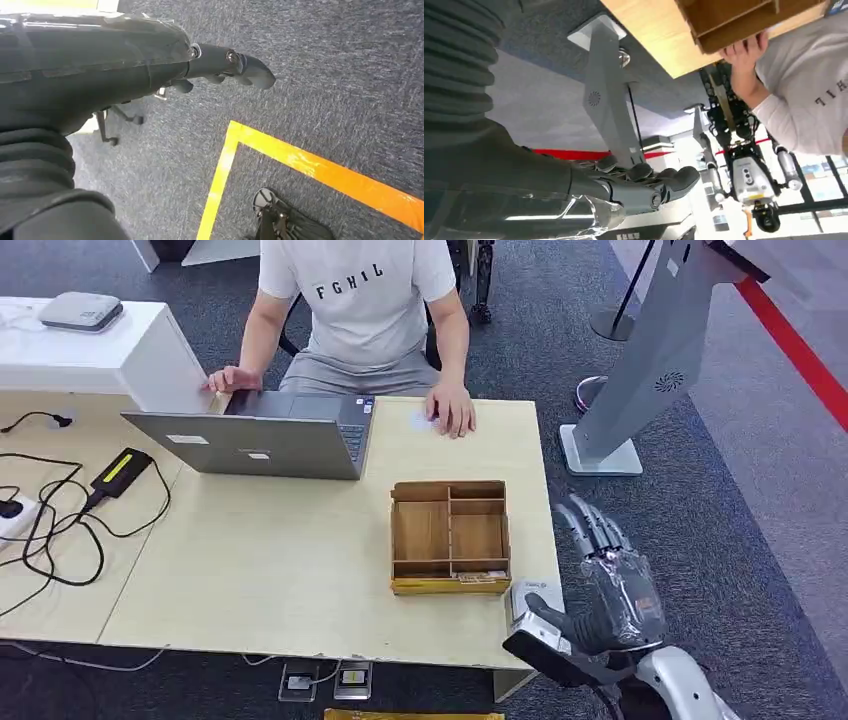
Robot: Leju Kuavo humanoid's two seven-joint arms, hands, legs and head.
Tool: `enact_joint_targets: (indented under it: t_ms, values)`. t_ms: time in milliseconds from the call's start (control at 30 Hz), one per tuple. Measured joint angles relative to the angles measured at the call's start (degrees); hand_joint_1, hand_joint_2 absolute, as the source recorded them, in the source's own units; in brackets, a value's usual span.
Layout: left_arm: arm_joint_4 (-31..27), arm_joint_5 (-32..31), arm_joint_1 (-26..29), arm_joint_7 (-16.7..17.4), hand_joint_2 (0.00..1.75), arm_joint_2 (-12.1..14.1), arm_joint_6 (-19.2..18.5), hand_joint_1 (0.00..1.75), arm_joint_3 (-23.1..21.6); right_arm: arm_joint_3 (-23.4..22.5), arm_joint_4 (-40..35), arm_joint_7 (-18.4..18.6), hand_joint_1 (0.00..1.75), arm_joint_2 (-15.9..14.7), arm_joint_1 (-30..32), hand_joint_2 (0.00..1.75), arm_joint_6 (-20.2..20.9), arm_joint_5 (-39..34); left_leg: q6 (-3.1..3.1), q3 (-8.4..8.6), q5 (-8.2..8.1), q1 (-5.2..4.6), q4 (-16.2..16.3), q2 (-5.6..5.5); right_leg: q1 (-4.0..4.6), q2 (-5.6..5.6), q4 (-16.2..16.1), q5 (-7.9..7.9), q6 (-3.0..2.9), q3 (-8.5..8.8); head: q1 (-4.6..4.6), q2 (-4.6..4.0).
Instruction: Pass the card to the sensor for recognition and then transmit it.
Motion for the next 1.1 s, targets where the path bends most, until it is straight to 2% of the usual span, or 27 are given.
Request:
enact_joint_targets:
  t_ms: [333,533,667,1100]
  values:
    - [0.0,0.7,-0.1,0.0,0.0,-0.7,0.9,0.0,0.2,3.4,8.6,-4.2,0.0,7.3,-1.4,1.75,0.7,1.8,0.0,0.0,0.01,0.01,0.0,-0.01,0.01,-0.01,0.0,0.0,0.0,0.0,0.0,0.0]
    - [0.0,1.1,-0.2,0.0,0.0,-1.0,1.1,0.0,0.2,4.3,13.6,-6.1,0.0,12.0,-2.3,1.75,3.0,6.6,0.0,0.0,0.01,0.01,0.0,-0.01,0.01,0.0,0.0,0.0,0.0,0.0,0.0,0.0]
    - [0.0,1.4,-0.2,0.1,0.0,-1.2,1.1,0.0,0.2,4.6,15.7,-6.2,0.0,14.3,-3.0,1.75,4.1,8.7,0.0,-0.01,0.01,0.01,0.0,-0.01,0.01,0.0,0.0,0.0,0.0,0.0,0.0,0.0]
    - [0.0,1.5,-0.2,0.5,0.0,-1.7,1.0,0.0,0.3,4.7,21.6,-7.2,0.0,19.0,-4.6,1.75,5.8,11.0,0.0,0.0,0.01,0.01,0.0,-0.01,0.01,0.0,0.0,0.0,0.0,-0.01,0.0,0.0]
